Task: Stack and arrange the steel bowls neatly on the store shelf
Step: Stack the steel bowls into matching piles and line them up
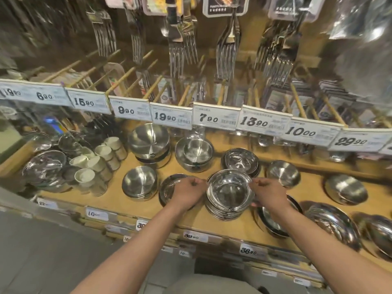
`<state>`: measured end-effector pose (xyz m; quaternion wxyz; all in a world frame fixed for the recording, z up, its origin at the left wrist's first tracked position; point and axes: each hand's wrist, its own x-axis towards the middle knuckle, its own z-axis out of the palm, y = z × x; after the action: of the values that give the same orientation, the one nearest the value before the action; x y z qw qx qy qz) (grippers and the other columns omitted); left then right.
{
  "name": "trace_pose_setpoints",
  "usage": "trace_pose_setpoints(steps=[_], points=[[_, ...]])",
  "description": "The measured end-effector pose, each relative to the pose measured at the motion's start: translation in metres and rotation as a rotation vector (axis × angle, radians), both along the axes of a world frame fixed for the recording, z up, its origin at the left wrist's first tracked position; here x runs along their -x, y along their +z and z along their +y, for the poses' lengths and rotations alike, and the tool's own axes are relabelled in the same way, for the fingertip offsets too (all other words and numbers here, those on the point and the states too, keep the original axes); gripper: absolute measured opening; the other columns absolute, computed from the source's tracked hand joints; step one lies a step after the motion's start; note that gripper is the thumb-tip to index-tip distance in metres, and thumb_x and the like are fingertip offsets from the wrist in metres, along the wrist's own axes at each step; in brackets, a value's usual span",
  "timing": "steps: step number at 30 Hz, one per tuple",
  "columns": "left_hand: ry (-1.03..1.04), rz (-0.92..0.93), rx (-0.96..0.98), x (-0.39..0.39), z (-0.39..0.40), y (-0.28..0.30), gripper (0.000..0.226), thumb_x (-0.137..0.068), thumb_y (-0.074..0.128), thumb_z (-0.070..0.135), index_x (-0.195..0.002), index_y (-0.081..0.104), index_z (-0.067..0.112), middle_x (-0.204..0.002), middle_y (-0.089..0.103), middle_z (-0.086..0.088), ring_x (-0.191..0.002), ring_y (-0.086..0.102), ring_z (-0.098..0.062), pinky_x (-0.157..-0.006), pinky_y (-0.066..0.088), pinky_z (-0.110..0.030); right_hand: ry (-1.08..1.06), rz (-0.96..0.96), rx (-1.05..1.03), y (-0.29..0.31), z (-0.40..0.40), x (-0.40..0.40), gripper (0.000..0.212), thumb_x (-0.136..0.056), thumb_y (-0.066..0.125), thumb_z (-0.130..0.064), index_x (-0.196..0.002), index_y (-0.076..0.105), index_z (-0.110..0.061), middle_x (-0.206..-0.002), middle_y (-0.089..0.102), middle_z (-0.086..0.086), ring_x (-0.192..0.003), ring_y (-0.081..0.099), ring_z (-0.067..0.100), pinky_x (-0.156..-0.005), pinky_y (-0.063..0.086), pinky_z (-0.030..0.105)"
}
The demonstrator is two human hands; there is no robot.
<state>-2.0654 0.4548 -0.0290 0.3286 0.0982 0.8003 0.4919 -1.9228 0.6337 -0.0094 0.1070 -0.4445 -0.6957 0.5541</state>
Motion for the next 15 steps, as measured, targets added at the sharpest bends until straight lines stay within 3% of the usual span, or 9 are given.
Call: trace_pose_setpoints(steps=[3,7,9,12,15], points=[[-0.063,0.113,0.079,0.0,0.011,-0.002,0.019,-0.086,0.077,0.026,-0.094,0.068,0.011,-0.083,0.068,0.003,-0.08,0.062,-0.015,-0.069,0.046,-0.025,0.055,-0.084,-0.189,-0.003,-0.001,0.002,0.022,-0.095,0.066,-0.022,-0.08,0.076,-0.009,-0.076,0.074,0.012,-0.077,0.071,0.036,-0.074,0.059,0.047],[-0.083,0.217,0.146,0.002,0.016,-0.005,0.016,-0.082,0.071,0.005,-0.086,0.061,0.016,-0.078,0.061,0.008,-0.08,0.059,-0.015,-0.06,0.038,-0.015,0.08,-0.105,-0.204,-0.001,0.0,-0.003,0.015,-0.086,0.076,-0.028,-0.082,0.071,-0.014,-0.078,0.074,0.007,-0.077,0.07,0.03,-0.072,0.055,0.041],[-0.104,0.277,0.176,0.005,0.018,-0.006,0.014,-0.08,0.072,0.007,-0.086,0.063,0.015,-0.079,0.063,0.007,-0.078,0.059,-0.014,-0.061,0.04,-0.015,0.092,-0.106,-0.169,-0.001,0.001,-0.007,0.011,-0.082,0.079,-0.019,-0.083,0.069,-0.016,-0.079,0.075,0.006,-0.074,0.072,0.029,-0.074,0.058,0.044],[-0.177,0.389,0.231,0.006,0.023,0.0,0.016,-0.079,0.077,0.018,-0.089,0.067,0.011,-0.084,0.068,0.0,-0.08,0.062,-0.018,-0.067,0.046,-0.027,0.101,-0.109,-0.165,0.0,0.0,-0.008,0.012,-0.081,0.078,-0.01,-0.082,0.068,-0.017,-0.073,0.075,0.004,-0.061,0.07,0.019,-0.073,0.06,0.045],[-0.233,0.49,0.303,0.006,0.028,0.006,0.018,-0.081,0.077,0.024,-0.079,0.066,0.01,-0.07,0.061,0.0,-0.068,0.057,-0.017,-0.055,0.039,-0.027,0.102,-0.127,-0.181,-0.001,-0.003,-0.009,0.011,-0.081,0.075,-0.005,-0.083,0.069,-0.013,-0.067,0.074,0.007,-0.055,0.069,0.016,-0.072,0.061,0.048]])
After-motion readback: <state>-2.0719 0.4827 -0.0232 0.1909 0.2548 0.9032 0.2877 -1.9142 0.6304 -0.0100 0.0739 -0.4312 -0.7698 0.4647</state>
